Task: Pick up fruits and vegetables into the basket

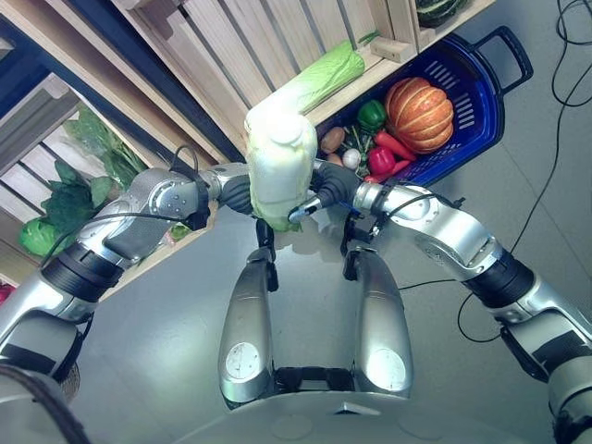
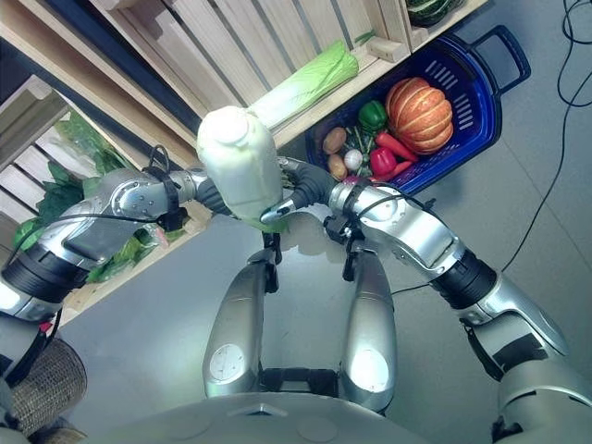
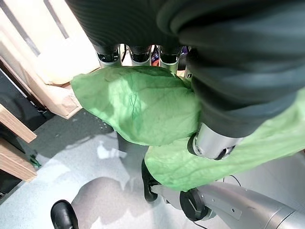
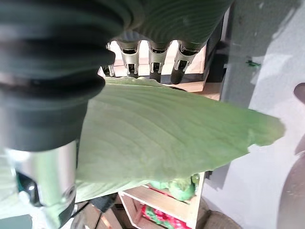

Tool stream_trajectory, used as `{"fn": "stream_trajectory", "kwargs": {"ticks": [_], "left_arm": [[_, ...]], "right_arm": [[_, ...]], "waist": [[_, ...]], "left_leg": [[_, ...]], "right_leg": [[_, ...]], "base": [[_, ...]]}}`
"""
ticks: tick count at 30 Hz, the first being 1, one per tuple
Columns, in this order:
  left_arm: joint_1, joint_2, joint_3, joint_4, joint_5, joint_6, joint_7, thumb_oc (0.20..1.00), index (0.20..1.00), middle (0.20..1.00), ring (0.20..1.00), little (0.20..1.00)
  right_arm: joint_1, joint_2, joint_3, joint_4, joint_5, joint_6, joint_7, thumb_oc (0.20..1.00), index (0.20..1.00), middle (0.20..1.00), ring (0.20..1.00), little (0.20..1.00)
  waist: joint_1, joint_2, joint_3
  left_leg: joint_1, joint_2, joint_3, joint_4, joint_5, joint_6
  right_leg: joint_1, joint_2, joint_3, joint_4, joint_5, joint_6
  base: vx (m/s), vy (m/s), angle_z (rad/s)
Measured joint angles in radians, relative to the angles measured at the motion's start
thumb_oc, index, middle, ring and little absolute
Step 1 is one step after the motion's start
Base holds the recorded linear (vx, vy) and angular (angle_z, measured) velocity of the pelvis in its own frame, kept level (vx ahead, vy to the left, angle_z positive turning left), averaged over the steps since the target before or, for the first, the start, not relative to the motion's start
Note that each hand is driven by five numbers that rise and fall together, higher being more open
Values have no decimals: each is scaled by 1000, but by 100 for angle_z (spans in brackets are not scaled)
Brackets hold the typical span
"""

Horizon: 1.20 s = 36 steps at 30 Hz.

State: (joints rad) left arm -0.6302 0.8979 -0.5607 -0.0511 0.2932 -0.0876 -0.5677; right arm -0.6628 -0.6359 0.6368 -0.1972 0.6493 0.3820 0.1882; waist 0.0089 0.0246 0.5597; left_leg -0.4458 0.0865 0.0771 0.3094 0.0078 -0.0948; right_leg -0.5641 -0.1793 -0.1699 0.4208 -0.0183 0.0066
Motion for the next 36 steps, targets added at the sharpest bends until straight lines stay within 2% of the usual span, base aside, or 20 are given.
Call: {"fn": "stream_trajectory", "kwargs": {"ticks": [10,11,12,17,26,27,28,29,30,36], "left_arm": [[2,-22,-35,38,25,0,38,200,200,200,200,200],[2,-22,-35,38,27,0,40,200,200,200,200,200],[2,-24,-35,39,39,0,44,200,200,200,200,200],[1,-36,-49,55,61,-1,50,200,200,200,200,200],[1,-63,-70,67,86,-1,73,206,206,206,206,206],[2,-64,-72,67,90,1,79,464,464,464,464,464],[2,-66,-72,67,92,3,81,511,511,511,511,511],[2,-68,-71,67,97,7,85,724,724,724,724,724],[8,-72,-71,67,101,15,100,1000,1000,1000,1000,1000],[46,-97,-60,68,103,44,147,1000,1000,1000,1000,1000]], "right_arm": [[28,28,9,45,-5,-41,-13,1000,1000,1000,1000,1000],[28,28,9,45,-7,-43,-15,740,740,740,740,740],[28,27,9,45,-18,-48,-16,200,200,200,200,200],[18,27,8,45,-93,-56,-32,200,200,200,200,200],[18,26,8,45,-143,-56,-51,200,200,200,200,200],[18,26,8,45,-143,-56,-53,200,200,200,200,200],[18,26,8,45,-143,-56,-55,200,200,200,200,200],[18,26,7,45,-143,-56,-57,200,200,200,200,200],[19,26,6,45,-143,-56,-59,200,200,200,200,200],[34,22,-19,39,-137,-58,-75,200,200,200,200,200]], "waist": [[15,0,0],[15,0,0],[14,0,0],[13,0,0],[10,0,0],[10,0,0],[10,0,0],[10,0,0],[10,0,0],[7,0,0]], "left_leg": [[20,0,-2,-2,3,2],[20,1,-2,-2,3,2],[20,1,-2,-2,3,2],[21,0,-1,-2,3,1],[22,0,1,-4,3,1],[22,0,2,-4,3,1],[22,0,2,-4,3,1],[22,0,2,-4,3,1],[22,1,3,-4,3,1],[22,2,5,-4,3,1]], "right_leg": [[22,0,-2,-3,-3,4],[22,0,-2,-3,-4,5],[22,0,-2,-3,-4,6],[22,1,-1,-4,-1,1],[22,1,1,-6,0,2],[22,1,1,-6,0,2],[22,1,1,-6,0,2],[22,1,1,-6,0,2],[22,1,1,-6,0,2],[22,1,0,-9,0,2]], "base": [[0,-3,1],[0,0,0],[0,0,0],[0,0,0],[0,0,0],[0,0,0],[0,0,0],[0,0,0],[0,0,0],[0,0,0]]}}
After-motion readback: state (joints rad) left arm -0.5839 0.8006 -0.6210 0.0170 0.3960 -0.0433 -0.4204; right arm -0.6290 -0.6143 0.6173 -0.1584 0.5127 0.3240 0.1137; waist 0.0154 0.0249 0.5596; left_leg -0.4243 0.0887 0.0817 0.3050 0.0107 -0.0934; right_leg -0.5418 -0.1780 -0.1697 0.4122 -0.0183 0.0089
